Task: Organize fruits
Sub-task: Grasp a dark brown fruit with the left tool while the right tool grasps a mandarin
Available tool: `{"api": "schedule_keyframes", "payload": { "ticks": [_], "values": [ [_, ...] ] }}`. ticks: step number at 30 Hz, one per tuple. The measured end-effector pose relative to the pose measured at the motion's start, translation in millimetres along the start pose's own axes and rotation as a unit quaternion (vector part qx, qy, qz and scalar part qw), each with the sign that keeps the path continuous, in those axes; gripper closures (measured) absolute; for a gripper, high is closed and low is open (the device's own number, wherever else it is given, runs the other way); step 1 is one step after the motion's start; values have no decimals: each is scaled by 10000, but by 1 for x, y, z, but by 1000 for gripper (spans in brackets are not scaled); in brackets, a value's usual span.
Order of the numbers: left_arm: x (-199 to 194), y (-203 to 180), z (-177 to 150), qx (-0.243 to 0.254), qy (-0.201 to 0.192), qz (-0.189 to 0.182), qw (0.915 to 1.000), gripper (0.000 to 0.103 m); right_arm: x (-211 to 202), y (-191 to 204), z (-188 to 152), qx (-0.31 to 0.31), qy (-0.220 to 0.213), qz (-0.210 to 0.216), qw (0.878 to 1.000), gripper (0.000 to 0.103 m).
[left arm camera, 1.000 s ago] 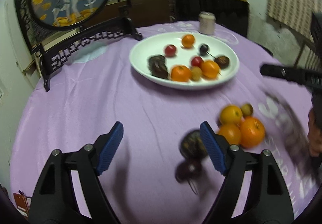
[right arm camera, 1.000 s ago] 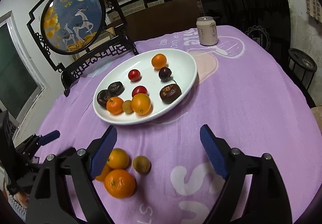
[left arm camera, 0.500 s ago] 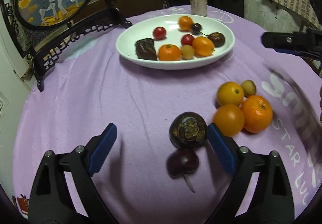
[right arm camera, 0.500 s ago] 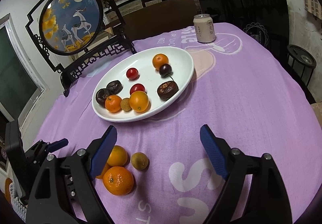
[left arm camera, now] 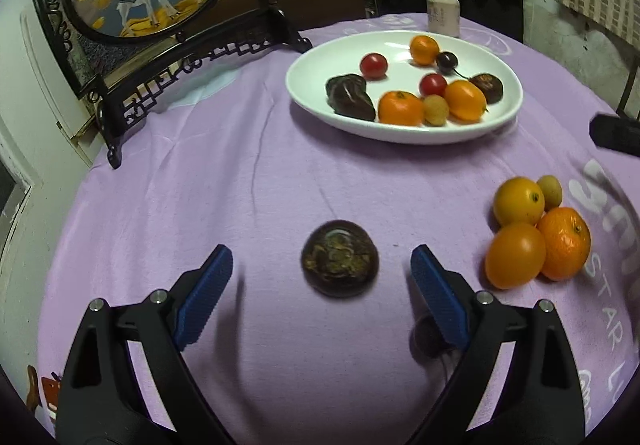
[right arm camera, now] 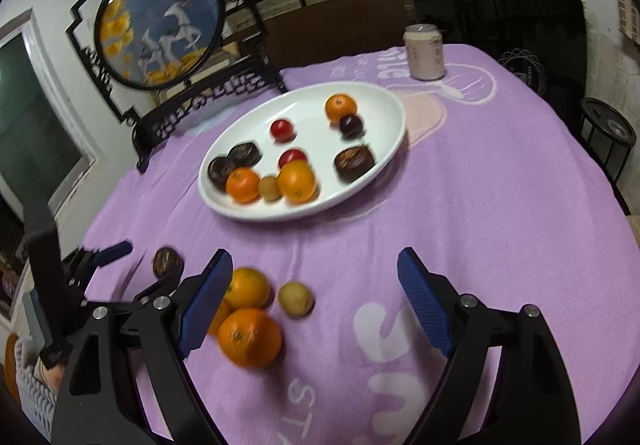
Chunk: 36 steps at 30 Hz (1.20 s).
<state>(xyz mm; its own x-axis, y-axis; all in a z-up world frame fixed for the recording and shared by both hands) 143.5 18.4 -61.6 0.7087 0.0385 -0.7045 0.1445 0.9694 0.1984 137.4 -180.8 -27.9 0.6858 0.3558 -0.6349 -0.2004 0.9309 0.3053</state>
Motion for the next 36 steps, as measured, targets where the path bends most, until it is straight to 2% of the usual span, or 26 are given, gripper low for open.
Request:
{"api": "schedule_keyframes", "payload": {
  "ticks": [8,14,19,27,30,31,36],
  "values": [
    [10,6,-3,-259,181,-127,9994,10,6,28,-35,-548,407,96,9976,18],
    [12,7,-4,-366,218,-219,9989,13,8,38,-48,-793,475,79,9957,19],
    [12,3,-4,-397,227,-403,9981,25,10,41,-52,-909,531,70,9944,31],
    [13,-3,-4,-441,277,-650,9965,35,17,45,-57,-1067,628,46,9923,36],
    [14,-3,-2,-469,289,-702,9960,42,21,47,-59,-1119,671,19,9914,39],
    [15,-4,-2,-468,313,-707,9959,47,22,48,-60,-1148,678,5,9911,41],
    [15,-5,-2,-462,313,-723,9958,54,27,51,-64,-1264,730,-41,9893,51]
  ]
}}
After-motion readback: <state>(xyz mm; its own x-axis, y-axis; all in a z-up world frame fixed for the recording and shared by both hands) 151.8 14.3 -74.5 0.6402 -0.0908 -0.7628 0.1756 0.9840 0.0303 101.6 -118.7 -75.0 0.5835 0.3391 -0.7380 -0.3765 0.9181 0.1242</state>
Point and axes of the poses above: each gripper's, at about its wrist camera, not at the fingertips, and x roughly the way its jaws point, y to its left, z to its top, the point moved 8 cm from there along x, roughly the way its jaws point, and after that the axes turned 2 degrees about -y, right-handed, at the moved point
